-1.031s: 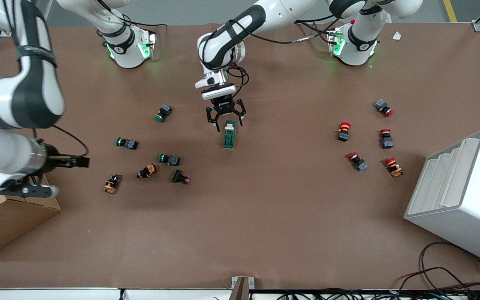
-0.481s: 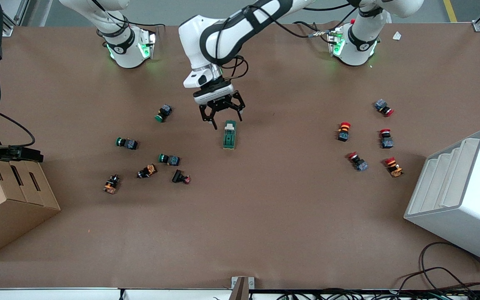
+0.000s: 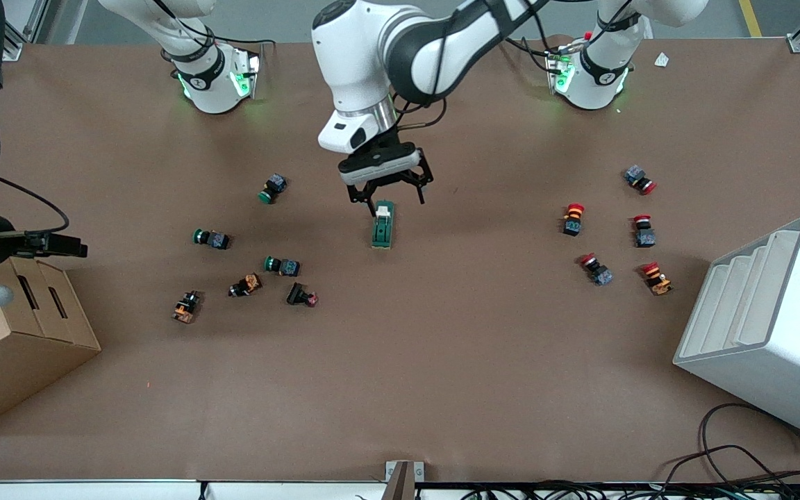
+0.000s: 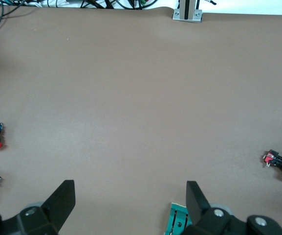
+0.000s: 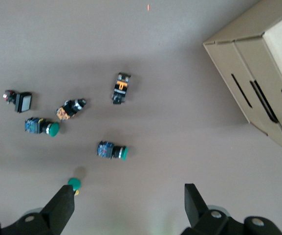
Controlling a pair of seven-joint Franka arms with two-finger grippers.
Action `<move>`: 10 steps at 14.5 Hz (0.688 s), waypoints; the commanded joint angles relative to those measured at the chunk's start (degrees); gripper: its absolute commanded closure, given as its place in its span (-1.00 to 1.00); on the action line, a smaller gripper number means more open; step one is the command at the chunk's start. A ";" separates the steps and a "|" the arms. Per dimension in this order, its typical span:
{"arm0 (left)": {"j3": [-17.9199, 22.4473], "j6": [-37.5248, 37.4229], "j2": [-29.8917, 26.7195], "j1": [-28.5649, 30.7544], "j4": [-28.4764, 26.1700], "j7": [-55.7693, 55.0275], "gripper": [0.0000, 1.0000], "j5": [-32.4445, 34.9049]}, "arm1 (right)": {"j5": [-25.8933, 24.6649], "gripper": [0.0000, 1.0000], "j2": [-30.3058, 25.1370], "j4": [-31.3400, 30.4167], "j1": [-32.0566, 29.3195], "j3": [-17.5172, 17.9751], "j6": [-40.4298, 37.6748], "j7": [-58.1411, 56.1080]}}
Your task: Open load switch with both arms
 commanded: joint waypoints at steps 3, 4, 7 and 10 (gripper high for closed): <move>-0.31 -0.64 -7.98 9.35 -0.32 14.69 -1.00 -12.78 | 0.26 -1.00 -3.56 -1.07 0.07 -0.32 -4.74 0.39; -0.31 -1.60 -9.30 11.29 -0.32 17.77 -1.00 -15.33 | 0.09 -1.00 -5.39 -1.50 0.77 -0.32 -4.49 0.39; -0.31 -6.96 -12.46 17.35 -0.32 28.57 -1.00 -20.44 | -0.87 -1.00 -8.03 -3.44 2.71 -0.50 -3.43 0.47; -0.13 -10.56 -14.75 22.54 -0.23 37.91 -1.00 -25.28 | -0.97 -1.00 -8.22 -3.53 2.63 -0.41 -2.82 0.47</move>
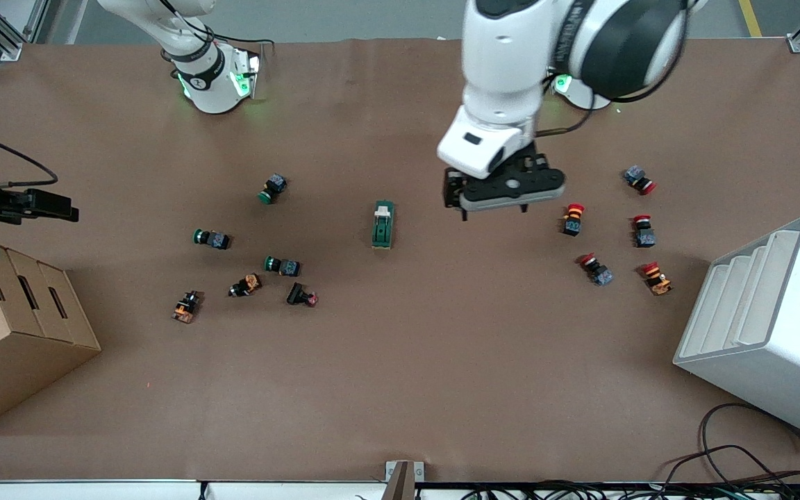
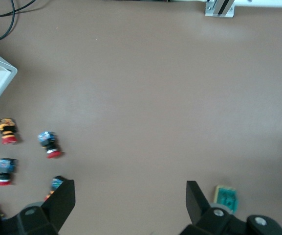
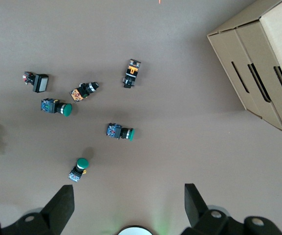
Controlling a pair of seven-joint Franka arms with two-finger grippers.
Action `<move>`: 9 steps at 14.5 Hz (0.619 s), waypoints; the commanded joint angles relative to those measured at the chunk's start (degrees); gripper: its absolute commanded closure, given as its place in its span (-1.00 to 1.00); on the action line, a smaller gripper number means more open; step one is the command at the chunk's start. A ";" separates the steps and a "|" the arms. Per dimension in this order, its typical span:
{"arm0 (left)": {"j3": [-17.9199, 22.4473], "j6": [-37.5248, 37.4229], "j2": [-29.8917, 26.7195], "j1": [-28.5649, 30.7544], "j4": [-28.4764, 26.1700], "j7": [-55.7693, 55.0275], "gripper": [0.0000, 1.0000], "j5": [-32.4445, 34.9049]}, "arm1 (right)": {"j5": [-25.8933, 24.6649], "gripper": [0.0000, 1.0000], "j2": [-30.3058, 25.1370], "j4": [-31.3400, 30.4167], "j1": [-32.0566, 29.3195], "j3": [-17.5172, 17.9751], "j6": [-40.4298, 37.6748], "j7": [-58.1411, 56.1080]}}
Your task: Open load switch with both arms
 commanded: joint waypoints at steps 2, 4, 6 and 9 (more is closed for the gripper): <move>-0.08 -3.99 -2.95 5.96 -0.85 5.07 -1.00 -3.95 | -0.61 -1.00 -2.72 -2.92 0.20 -0.56 1.01 0.42; -0.43 -5.48 -5.23 10.10 -0.85 7.34 -1.00 -5.79 | -0.53 -1.00 -4.21 -3.36 0.55 -1.00 0.66 0.51; 0.09 -8.63 -6.55 12.74 -0.85 14.00 -1.00 -6.77 | -0.44 -1.00 -6.23 -5.10 0.73 -1.44 0.75 0.86; 1.05 -9.61 -8.65 15.21 -1.03 19.91 -1.00 -6.59 | -0.09 -1.00 -10.28 -10.03 0.99 -1.97 2.15 2.96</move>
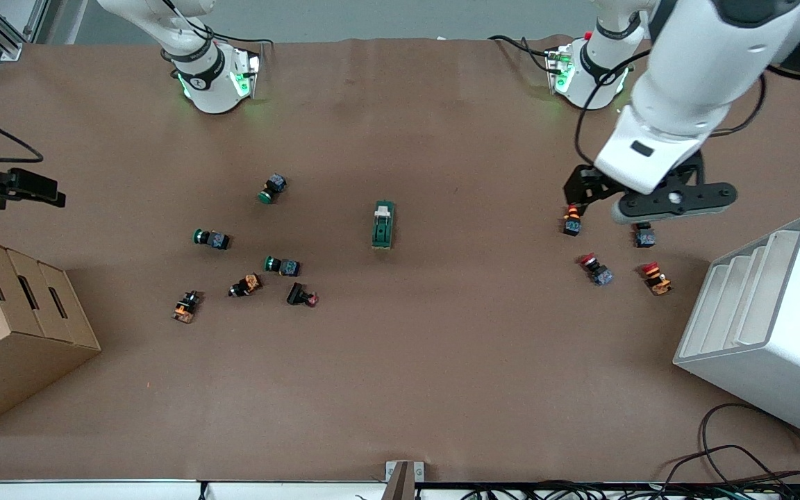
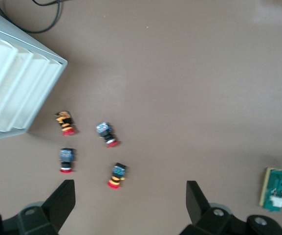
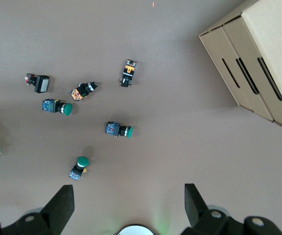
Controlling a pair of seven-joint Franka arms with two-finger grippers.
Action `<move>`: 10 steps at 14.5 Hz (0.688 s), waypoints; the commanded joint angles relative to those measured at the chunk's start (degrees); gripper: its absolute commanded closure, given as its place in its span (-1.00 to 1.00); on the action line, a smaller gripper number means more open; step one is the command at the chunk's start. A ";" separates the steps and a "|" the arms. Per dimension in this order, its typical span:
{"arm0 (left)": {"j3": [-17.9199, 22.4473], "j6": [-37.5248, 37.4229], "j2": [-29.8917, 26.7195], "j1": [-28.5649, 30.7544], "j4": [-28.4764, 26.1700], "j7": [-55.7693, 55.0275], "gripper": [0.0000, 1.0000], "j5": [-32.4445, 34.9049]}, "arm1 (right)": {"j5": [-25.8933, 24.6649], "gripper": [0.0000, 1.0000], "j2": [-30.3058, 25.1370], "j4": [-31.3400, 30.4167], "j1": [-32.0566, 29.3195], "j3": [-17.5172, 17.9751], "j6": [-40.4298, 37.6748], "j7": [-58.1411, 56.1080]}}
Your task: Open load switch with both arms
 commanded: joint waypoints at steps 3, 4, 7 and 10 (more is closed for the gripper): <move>5.56 -2.74 -4.63 1.64 -1.62 9.34 -1.00 -2.51 | 0.10 -1.00 -8.72 -10.50 1.73 -1.26 2.85 2.03; 8.37 -3.97 -5.16 1.38 -1.97 12.50 -1.00 -3.83 | 0.10 -1.00 -10.31 -12.26 1.99 -1.87 3.46 2.03; 16.38 -4.51 -8.23 1.20 -5.56 22.17 -1.00 -10.50 | 0.01 -1.00 -13.83 -15.43 2.17 -1.96 3.65 2.03; 18.95 -4.34 -12.71 1.12 -11.45 24.66 -1.00 -11.93 | -0.07 -1.00 -16.82 -17.98 2.17 -1.96 3.82 2.02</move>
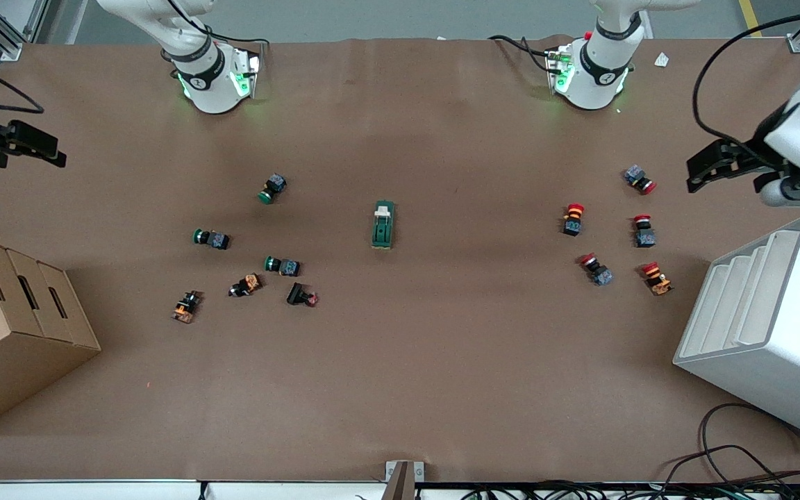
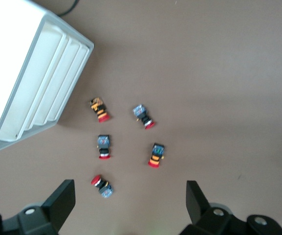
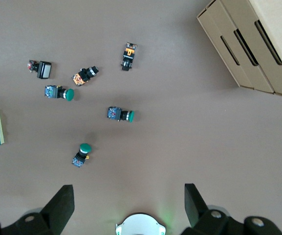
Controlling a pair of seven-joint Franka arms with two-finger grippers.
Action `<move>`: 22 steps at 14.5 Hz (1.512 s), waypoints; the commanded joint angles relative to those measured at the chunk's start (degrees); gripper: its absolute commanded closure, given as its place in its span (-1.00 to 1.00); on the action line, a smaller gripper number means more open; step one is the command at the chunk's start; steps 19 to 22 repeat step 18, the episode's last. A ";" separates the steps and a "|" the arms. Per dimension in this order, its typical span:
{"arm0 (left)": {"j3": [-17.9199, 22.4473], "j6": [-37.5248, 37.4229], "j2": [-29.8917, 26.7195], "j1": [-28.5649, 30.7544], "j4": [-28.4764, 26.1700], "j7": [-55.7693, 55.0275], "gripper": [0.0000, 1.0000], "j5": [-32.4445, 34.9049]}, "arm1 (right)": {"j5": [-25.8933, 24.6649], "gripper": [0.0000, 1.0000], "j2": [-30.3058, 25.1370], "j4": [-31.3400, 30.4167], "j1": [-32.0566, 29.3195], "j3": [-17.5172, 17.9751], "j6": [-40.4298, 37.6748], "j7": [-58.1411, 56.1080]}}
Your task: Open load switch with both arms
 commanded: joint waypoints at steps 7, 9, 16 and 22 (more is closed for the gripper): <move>0.43 2.79 -8.36 -0.59 -10.43 1.01 -1.00 -1.20 | 0.08 -1.00 -8.61 -7.44 0.51 -0.67 0.70 1.07; 0.25 2.61 -6.95 -0.51 -8.60 0.31 -1.00 -1.12 | 0.35 -1.00 -9.50 -7.98 0.42 -0.75 0.35 1.07; -0.19 2.53 -5.98 -0.51 -6.39 0.66 -1.00 -0.24 | 0.70 -1.00 -9.50 -5.96 0.42 -1.63 -1.59 1.07; -0.19 2.44 -5.98 -0.51 -6.30 0.66 -1.00 -0.24 | 0.88 -1.00 -9.06 -4.82 0.42 -1.63 -1.50 1.07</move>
